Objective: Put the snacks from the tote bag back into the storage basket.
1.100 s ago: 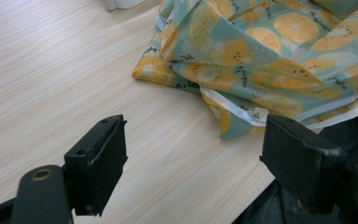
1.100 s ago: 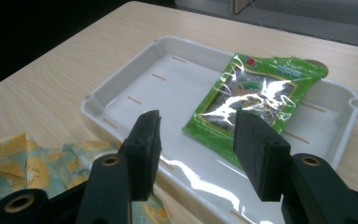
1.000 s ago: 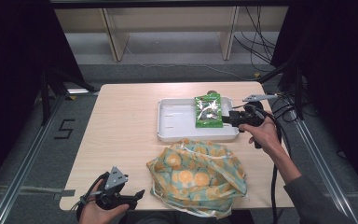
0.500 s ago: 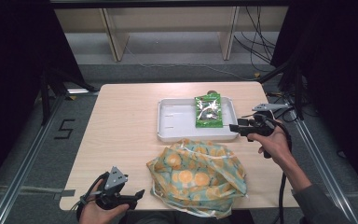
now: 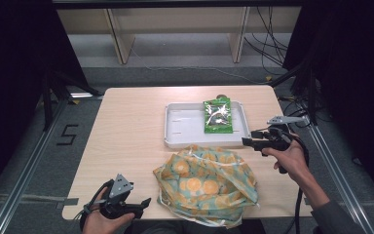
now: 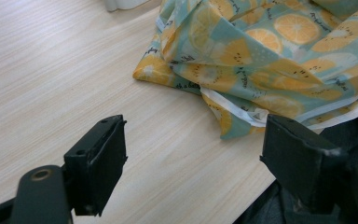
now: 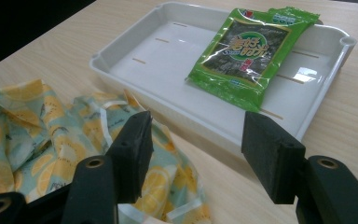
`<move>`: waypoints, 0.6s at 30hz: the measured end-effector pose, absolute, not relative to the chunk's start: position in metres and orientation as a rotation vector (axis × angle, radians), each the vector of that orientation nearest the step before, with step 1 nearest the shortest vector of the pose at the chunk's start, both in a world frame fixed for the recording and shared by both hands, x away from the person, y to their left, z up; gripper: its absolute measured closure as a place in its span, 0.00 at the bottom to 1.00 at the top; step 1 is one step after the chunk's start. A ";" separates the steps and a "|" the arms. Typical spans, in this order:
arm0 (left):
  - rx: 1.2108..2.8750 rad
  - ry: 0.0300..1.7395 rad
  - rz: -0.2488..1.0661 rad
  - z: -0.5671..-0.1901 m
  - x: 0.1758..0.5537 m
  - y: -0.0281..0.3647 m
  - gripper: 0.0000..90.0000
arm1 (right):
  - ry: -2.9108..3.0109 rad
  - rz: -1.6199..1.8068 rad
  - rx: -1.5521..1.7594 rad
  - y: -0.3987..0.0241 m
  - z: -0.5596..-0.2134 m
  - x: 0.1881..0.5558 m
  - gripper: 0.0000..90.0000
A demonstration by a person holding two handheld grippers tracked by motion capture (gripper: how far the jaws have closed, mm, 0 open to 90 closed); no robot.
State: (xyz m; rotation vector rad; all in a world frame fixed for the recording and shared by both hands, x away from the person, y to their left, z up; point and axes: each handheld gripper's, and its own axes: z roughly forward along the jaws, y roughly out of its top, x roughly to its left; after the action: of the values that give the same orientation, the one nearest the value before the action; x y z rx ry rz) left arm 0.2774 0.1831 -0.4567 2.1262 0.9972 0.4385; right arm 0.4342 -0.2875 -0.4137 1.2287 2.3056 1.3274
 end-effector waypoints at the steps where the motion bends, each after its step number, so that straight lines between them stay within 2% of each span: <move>1: 2.131 0.971 0.441 -0.457 0.279 0.184 0.24 | 2.313 1.341 1.250 -0.287 -0.414 0.432 0.48; 18: 2.138 0.973 0.444 -0.456 0.279 0.184 0.24 | 2.305 1.349 1.275 -0.297 -0.423 0.412 0.40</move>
State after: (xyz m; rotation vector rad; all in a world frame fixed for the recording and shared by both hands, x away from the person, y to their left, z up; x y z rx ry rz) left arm 0.2788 0.1842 -0.4558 2.1375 0.9732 0.4439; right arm 0.4120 -0.2969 -0.4227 1.2745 2.3045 1.3493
